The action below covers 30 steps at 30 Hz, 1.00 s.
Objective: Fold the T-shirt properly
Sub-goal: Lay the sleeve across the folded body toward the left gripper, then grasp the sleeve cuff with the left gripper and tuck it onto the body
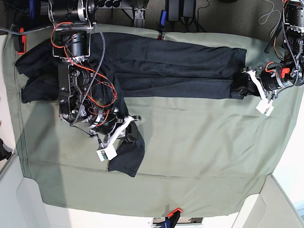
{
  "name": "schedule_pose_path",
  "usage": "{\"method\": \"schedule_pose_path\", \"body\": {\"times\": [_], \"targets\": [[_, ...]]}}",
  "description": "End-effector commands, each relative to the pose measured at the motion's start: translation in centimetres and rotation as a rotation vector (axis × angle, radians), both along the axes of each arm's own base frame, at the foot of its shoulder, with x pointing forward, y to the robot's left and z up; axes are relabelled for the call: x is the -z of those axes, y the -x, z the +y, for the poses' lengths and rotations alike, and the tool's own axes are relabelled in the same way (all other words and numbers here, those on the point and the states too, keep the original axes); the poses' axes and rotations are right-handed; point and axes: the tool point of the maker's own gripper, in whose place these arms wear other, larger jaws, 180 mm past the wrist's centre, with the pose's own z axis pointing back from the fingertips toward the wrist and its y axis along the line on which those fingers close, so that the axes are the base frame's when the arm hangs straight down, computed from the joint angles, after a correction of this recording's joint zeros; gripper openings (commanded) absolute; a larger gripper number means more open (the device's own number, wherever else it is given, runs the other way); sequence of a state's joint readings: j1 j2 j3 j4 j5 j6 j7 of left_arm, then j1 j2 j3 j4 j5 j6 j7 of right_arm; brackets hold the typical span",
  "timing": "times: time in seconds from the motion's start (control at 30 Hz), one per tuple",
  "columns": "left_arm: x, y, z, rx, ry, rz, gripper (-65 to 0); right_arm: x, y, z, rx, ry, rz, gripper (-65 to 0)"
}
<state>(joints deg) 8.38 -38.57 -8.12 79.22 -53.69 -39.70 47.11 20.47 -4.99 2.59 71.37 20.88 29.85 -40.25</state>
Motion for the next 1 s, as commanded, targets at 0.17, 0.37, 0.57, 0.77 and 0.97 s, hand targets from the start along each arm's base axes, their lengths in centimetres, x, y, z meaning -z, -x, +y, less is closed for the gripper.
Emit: {"method": "schedule_pose_path", "body": {"times": [0.17,0.37,0.57,0.77,0.97], "targets": [[-1.8,-1.3,0.6,0.001,-0.001,-0.057,-33.5,-3.9,4.4,5.0,-0.181,-0.050,-0.105,-65.0],[-2.8,-1.0,-0.7,0.045,0.021,-0.042,-28.9,-2.1,9.5,8.3,-0.309,-0.018,-0.077,-65.0],[-5.6,-2.9,-2.2,0.094,0.021,-0.138,-28.9,-1.3,9.9,8.2,-0.304,0.019,-0.068,-20.1],[-8.1,-5.7,-3.8,0.092,0.084,-0.231,-28.9,-3.8,8.1,5.9,-0.218,0.027,-0.123,-20.1],[-7.1,-7.8,-8.1,0.150,0.083,-0.271,-28.9,-4.7,5.1,-1.1,-0.008,0.036,-0.142,-20.1]]}}
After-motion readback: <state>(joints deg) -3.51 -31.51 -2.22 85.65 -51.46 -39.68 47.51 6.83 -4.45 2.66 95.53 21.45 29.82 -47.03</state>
